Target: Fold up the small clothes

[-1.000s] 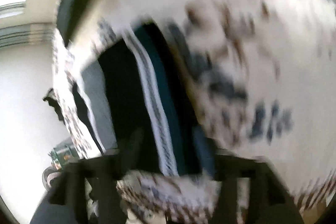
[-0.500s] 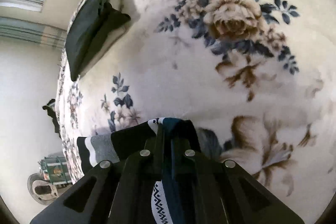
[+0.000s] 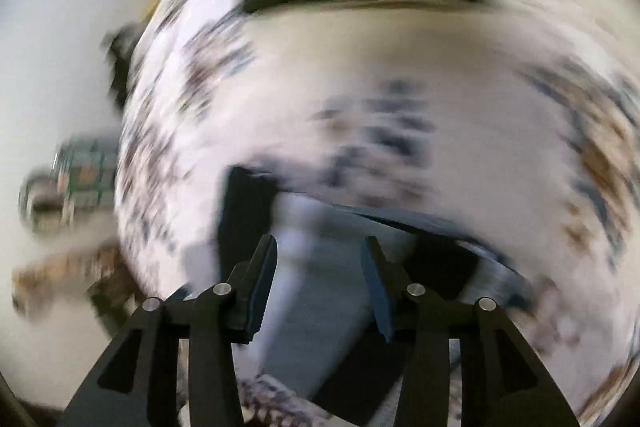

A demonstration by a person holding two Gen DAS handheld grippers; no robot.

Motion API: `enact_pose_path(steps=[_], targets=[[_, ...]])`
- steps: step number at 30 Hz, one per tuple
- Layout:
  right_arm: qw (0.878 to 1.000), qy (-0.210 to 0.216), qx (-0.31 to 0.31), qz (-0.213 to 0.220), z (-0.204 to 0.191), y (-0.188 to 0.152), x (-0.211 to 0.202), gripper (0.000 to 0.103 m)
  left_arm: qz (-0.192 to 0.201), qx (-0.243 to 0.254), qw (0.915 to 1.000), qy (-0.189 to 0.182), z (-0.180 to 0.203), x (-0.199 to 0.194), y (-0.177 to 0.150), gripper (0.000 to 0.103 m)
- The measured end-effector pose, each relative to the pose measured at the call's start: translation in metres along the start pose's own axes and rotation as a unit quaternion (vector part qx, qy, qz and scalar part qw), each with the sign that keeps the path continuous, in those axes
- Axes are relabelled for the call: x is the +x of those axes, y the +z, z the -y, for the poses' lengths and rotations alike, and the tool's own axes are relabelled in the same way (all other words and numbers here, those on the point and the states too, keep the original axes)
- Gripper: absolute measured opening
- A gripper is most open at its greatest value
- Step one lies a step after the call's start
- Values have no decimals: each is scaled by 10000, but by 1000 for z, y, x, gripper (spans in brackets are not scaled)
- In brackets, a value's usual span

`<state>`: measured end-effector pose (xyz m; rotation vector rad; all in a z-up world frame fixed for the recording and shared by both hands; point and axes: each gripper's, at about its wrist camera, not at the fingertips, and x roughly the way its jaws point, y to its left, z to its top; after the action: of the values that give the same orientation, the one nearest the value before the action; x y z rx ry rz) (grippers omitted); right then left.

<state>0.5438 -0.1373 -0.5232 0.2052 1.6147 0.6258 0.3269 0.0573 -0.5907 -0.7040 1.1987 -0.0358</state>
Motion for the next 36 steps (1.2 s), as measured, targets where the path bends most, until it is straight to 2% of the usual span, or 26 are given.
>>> enact_pose_path(steps=[3, 4, 6, 7, 8, 9, 10, 11, 13, 15, 19, 20, 22, 23, 24, 25, 26, 27, 30, 32, 34, 36], targets=[[9970, -296, -559, -444, -47, 40, 49, 46, -236, 116, 9996, -134, 1, 18, -2, 99], [9953, -373, -631, -635, -58, 50, 64, 46, -241, 158, 9994, -189, 1, 17, -5, 92], [9897, -455, -657, -1187, -70, 68, 99, 46, -214, 220, 9991, -284, 4, 12, -15, 63], [9868, -523, -593, -1415, -72, 75, 114, 46, -237, 260, 9987, -358, 5, 14, -18, 40], [9845, -537, -543, -1578, -72, 79, 125, 46, -239, 301, 9986, -366, 7, 17, -19, 32], [9821, -501, -495, -1745, -72, 81, 134, 46, -149, 412, 9984, -352, 11, 16, -23, 29], [9821, -525, -457, -1752, -72, 82, 138, 34, -104, 491, 9980, -381, 13, 15, -25, 22], [9836, -616, -359, -1656, -71, 85, 141, 10, -89, 536, 9977, -408, 16, 15, -28, 19], [9879, -792, -23, -1337, -67, 94, 137, 8, -43, 600, 9971, -455, 18, 14, -30, 16], [9897, -932, 188, -1073, -62, 101, 134, 6, -38, 532, 9971, -542, 16, 12, -33, 16], [9891, -788, 373, -1184, -50, 101, 144, 6, -281, 298, 9969, -678, 9, 11, -28, 17], [9896, -697, 411, -1186, -48, 99, 143, 7, -351, 207, 9967, -699, 5, 7, -22, 20], [9910, -248, 537, -1197, -43, 96, 132, 10, -517, -54, 9962, -704, -3, -2, -13, 25], [9925, -56, 605, -1063, -38, 90, 116, 17, -497, -138, 9961, -722, -7, -10, -10, 31], [9946, 102, 652, -804, -31, 83, 95, 23, -411, -198, 9965, -704, -8, -18, -4, 42], [9960, 199, 674, -560, -23, 74, 75, 38, -321, -227, 9969, -679, -9, -26, 1, 70], [9963, 260, 755, -320, -12, 63, 54, 54, -238, -239, 9970, -690, -10, -31, 5, 75], [9954, 257, 922, -87, 6, 47, 32, 58, -168, -259, 9970, -708, -9, -35, 11, 75], [9866, 71, 1581, 408, 64, -9, -17, 59, -268, -198, 9970, -693, -2, -29, 29, 75], [9758, -44, 2070, 711, 108, -54, -40, 60, -265, 73, 9975, -653, 14, -20, 45, 75], [9650, -76, 2468, 879, 140, -90, -46, 65, -279, 385, 9968, -640, 31, -8, 62, 75], [9517, 119, 2910, 973, 175, -125, -43, 65, -346, 675, 9953, -603, 46, 11, 86, 75]])
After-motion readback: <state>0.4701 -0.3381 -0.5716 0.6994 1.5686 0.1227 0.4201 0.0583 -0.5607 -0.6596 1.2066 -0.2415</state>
